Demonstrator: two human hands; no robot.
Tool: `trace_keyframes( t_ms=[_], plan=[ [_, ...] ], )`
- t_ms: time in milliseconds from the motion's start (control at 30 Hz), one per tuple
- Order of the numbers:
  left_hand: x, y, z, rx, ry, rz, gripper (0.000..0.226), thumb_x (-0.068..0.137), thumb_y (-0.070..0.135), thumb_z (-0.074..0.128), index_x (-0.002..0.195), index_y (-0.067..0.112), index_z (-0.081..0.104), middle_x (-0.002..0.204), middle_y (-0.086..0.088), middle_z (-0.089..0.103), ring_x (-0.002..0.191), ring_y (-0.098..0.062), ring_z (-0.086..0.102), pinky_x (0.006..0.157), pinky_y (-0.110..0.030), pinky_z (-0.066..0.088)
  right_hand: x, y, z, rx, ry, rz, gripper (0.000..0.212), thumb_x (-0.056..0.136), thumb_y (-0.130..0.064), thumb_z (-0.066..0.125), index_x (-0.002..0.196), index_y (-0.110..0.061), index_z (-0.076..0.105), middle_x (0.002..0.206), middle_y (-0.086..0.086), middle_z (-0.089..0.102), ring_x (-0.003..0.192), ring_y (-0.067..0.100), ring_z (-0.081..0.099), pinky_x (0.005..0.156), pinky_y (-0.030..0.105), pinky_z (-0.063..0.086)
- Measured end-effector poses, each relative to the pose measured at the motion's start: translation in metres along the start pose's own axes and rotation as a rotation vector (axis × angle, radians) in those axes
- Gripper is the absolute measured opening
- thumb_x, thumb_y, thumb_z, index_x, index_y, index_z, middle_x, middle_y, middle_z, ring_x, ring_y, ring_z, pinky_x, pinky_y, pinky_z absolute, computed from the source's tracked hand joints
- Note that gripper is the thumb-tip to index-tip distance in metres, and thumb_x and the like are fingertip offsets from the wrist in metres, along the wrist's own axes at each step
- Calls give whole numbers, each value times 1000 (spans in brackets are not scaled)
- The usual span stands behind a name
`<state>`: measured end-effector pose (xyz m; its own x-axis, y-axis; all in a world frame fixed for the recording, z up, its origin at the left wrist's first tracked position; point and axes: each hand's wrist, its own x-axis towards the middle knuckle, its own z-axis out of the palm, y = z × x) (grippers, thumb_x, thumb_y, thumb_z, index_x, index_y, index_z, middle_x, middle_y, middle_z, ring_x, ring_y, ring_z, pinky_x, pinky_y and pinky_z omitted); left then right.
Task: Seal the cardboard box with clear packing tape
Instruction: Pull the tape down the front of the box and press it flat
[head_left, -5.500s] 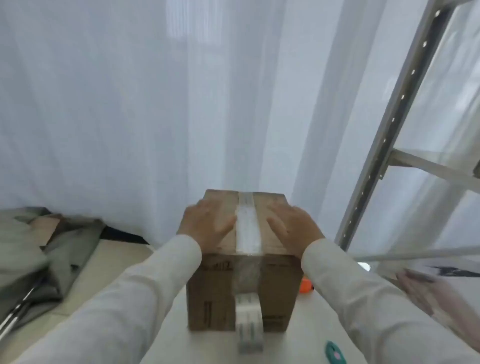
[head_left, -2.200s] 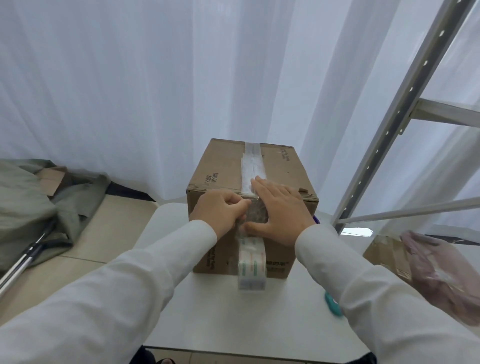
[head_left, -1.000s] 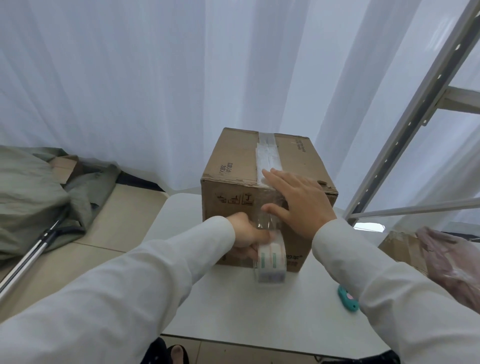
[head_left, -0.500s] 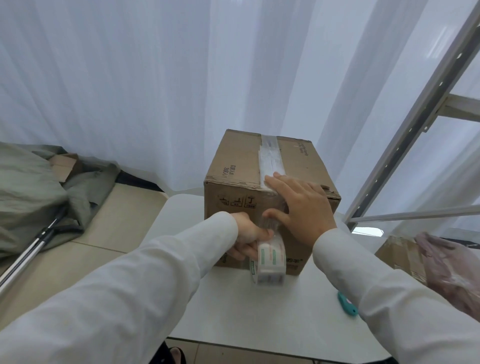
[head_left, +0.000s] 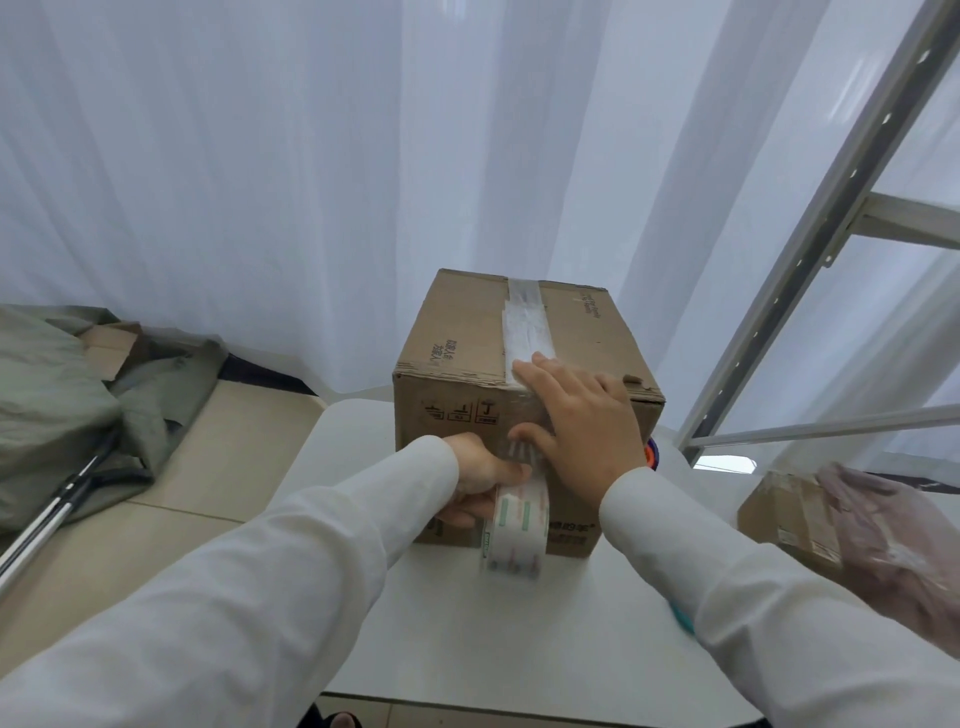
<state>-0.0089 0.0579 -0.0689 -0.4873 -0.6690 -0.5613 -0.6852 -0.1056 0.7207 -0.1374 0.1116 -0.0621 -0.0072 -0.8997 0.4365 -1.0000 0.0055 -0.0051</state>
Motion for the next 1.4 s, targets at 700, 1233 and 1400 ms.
trace_keyframes(
  t_ms=[700, 1233, 1400],
  plan=[
    [7, -4, 5, -189, 1, -34, 38, 86, 41, 58, 70, 7, 57, 34, 0, 47, 36, -13, 35, 43, -20, 26, 1, 0, 0, -14, -22, -8, 62, 81, -45, 60, 136, -31, 36, 146, -3, 40, 132, 18, 37, 105, 35, 22],
    [12, -9, 8, -183, 44, 0, 36, 80, 45, 65, 75, 9, 60, 56, -2, 57, 52, -13, 44, 43, -20, 32, 2, 17, -12, -78, -93, -106, 73, 77, -40, 68, 140, -31, 33, 148, -3, 38, 134, 20, 38, 106, 39, 25],
    [11, -9, 6, -166, 39, 5, 34, 80, 44, 66, 78, 10, 61, 39, 5, 59, 34, -7, 48, 40, -18, 32, 3, 19, -11, -91, -119, -125, 77, 78, -40, 66, 142, -34, 25, 151, -6, 30, 137, 16, 31, 107, 36, 20]
  ],
)
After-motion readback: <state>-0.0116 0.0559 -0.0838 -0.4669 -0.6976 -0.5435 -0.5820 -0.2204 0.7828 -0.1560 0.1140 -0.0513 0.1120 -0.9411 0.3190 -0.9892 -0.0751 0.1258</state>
